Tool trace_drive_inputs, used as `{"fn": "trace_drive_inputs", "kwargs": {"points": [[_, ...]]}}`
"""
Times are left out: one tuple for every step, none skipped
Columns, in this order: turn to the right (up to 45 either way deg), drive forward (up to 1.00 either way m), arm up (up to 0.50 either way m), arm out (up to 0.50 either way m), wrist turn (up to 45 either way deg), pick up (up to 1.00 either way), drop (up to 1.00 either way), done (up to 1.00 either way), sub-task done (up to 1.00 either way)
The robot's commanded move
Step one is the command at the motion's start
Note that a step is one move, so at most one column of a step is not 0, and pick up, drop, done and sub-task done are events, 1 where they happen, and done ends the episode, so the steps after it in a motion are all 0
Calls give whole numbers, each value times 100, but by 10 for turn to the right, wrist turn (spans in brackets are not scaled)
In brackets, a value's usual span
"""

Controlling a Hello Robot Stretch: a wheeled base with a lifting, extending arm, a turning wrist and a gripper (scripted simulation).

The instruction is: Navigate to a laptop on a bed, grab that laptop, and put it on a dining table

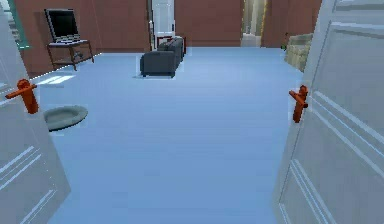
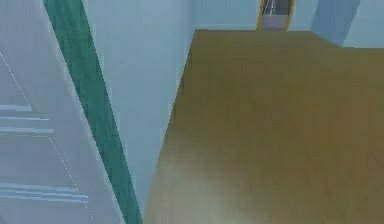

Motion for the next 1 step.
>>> {"fn": "trace_drive_inputs", "kwargs": {"points": [[30, 0, 0, 0, 0, 0, 0, 0, 0]]}}
